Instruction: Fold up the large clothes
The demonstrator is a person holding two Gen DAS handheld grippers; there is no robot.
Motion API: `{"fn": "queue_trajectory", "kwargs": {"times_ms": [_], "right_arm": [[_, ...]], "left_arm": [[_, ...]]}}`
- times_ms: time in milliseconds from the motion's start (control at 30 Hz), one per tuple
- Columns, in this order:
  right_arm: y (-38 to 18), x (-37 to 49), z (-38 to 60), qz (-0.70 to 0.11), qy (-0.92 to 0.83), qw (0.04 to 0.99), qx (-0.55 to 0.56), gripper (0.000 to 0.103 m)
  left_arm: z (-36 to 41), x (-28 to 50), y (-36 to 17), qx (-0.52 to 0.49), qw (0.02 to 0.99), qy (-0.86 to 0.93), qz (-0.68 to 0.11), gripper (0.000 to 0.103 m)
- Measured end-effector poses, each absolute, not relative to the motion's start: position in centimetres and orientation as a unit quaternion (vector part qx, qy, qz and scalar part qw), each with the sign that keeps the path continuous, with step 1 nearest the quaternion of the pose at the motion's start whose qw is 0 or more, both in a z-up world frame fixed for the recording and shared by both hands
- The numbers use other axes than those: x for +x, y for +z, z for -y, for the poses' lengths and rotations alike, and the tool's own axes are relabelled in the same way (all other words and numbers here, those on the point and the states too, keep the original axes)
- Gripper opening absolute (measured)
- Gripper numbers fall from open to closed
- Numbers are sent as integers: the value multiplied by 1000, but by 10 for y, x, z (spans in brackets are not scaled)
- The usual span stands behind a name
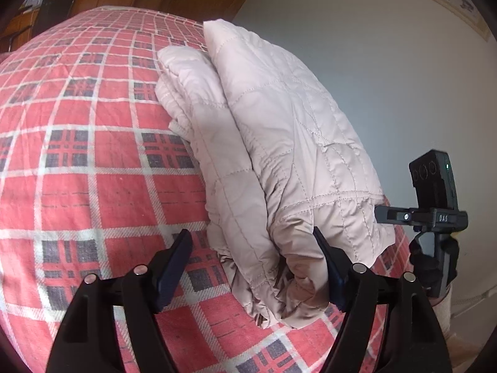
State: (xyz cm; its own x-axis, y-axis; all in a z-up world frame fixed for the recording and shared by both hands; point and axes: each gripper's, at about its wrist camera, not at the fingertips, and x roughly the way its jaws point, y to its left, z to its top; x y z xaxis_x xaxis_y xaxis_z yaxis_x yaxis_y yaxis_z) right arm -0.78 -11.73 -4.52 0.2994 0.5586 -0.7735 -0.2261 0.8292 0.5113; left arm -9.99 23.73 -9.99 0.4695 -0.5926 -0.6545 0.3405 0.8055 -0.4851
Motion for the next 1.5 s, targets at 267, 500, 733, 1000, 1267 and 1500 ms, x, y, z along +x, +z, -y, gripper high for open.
{"fn": "queue_trajectory", "kwargs": {"times_ms": [267, 500, 733, 1000, 1267, 1500], "right_arm": [[-18, -41, 111, -495, 178, 847, 75, 94], [-12, -70, 106, -470, 132, 872, 40, 96], [-9, -82, 94, -464, 97, 880, 13, 97], [-6, -93, 85, -459, 86, 884, -3, 100], [3, -102, 78, -449, 75, 890, -15, 100], [2, -105, 78, -454, 62, 889, -11, 100]], "left_arm": [[-234, -128, -60, -120, 874, -210, -422, 87], [-223, -157, -48, -82, 889, -156, -423, 93], [-214, -180, -41, -39, 905, -98, -411, 97], [-210, -196, -39, -29, 905, -67, -418, 98], [-213, -206, -37, -26, 906, -44, -421, 98], [-209, -214, -37, -17, 908, -34, -417, 98]]}}
